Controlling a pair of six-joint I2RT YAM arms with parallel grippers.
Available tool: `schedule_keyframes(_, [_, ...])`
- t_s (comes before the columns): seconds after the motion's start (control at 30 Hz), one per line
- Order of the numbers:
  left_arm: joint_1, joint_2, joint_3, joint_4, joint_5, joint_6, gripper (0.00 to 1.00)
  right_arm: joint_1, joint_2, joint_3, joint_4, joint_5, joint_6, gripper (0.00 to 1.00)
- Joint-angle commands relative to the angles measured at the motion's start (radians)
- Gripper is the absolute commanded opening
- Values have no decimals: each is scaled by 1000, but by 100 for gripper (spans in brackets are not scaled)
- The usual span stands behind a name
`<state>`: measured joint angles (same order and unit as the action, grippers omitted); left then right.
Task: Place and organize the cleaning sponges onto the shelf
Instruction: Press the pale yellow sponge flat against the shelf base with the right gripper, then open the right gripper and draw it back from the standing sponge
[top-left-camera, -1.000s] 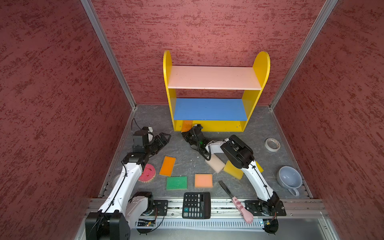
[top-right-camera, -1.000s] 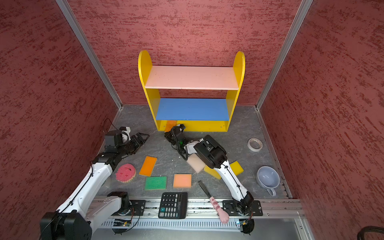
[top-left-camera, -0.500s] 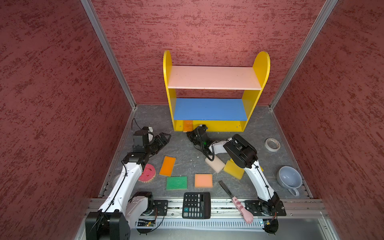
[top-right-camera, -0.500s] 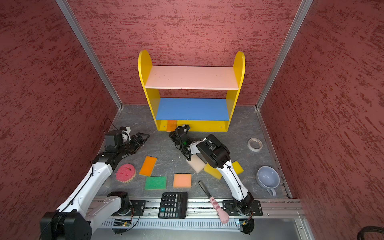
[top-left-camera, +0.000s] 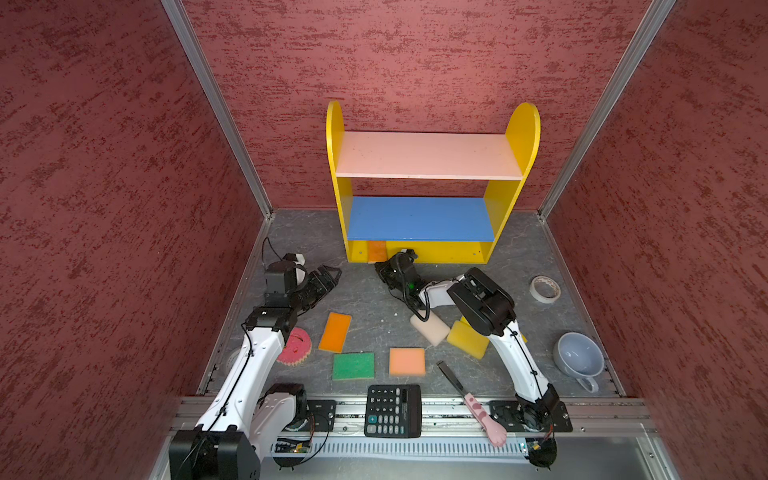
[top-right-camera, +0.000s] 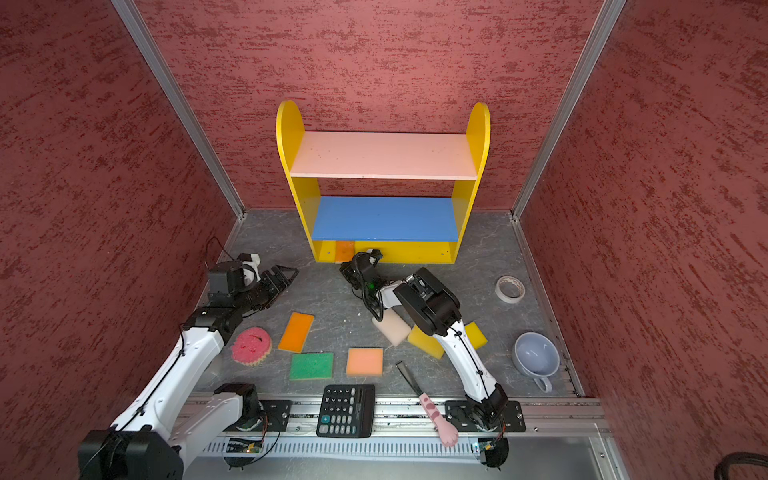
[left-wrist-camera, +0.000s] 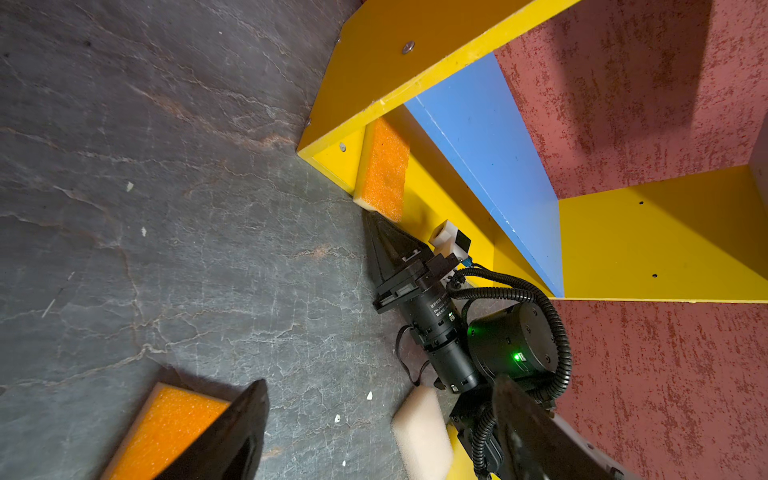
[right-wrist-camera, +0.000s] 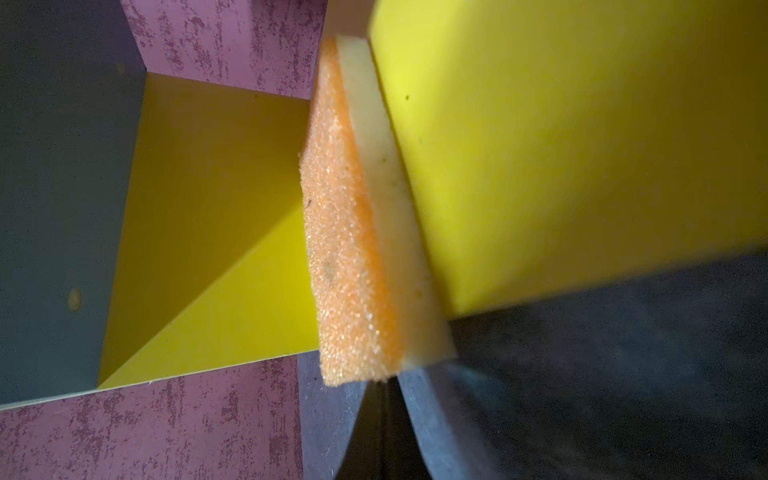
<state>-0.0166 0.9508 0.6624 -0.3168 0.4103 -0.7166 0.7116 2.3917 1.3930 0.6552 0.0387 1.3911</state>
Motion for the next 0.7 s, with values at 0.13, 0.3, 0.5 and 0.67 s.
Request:
schedule_keyframes(0.13, [-7,2,-9,17,-1,15,84,-23,84,-6,-75,36,77,0])
schedule_keyframes(0.3, [-10,2,-14,19,-5,13,84,-24,91,9,-77,36,82,0])
schedule_keyframes(0.5, [-12,13,-8,21,-5,12,84,-24,110,45,-95,17,74,0])
schedule_keyframes(0.67, [-15,16,-10,22,-16,16,84,-24,121,58,-97,8,69,0])
